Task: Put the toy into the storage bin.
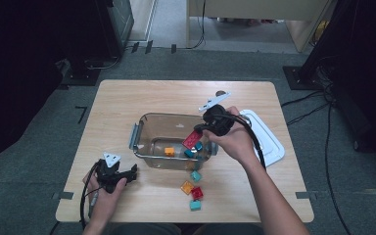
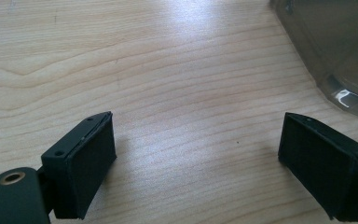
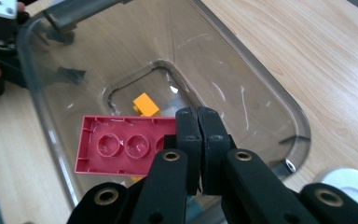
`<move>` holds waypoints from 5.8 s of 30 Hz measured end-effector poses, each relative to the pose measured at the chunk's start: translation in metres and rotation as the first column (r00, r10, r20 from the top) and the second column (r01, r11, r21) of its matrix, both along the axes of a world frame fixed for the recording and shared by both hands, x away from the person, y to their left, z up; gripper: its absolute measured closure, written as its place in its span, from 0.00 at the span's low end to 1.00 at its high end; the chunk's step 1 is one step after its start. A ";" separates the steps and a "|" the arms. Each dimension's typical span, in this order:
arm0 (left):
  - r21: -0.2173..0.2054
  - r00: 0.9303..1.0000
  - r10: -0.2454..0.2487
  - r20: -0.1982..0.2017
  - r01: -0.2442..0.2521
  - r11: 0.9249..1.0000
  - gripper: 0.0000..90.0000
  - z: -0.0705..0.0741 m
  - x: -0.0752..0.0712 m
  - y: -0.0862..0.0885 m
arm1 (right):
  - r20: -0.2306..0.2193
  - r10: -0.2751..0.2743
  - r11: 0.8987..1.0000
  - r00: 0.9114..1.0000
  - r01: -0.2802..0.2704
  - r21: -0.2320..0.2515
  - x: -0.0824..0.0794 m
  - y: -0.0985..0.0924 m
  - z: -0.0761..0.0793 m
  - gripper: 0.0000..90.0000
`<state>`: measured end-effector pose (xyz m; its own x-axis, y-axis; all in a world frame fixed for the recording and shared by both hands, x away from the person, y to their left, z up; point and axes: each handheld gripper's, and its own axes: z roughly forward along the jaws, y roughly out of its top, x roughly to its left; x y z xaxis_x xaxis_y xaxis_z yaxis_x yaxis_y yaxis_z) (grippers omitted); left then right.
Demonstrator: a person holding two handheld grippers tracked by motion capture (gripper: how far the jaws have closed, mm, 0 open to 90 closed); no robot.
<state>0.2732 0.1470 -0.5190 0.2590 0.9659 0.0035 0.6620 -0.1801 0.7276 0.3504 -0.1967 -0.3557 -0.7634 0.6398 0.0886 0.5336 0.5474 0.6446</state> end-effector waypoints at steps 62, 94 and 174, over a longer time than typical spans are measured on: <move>0.000 1.000 0.000 -0.001 0.000 1.000 0.12 0.000 0.000 0.000 | 0.056 -0.072 0.997 0.996 0.072 -0.003 -0.030 -0.028 -0.014 0.20; -0.001 1.000 0.000 -0.001 0.000 1.000 0.12 0.000 0.000 0.000 | 0.004 -0.254 0.966 0.967 0.253 0.054 -0.086 -0.102 -0.070 0.19; -0.002 1.000 -0.006 -0.002 0.006 1.000 0.12 0.000 -0.001 0.000 | 0.008 -0.335 0.942 0.942 0.335 0.038 -0.128 -0.108 -0.149 0.66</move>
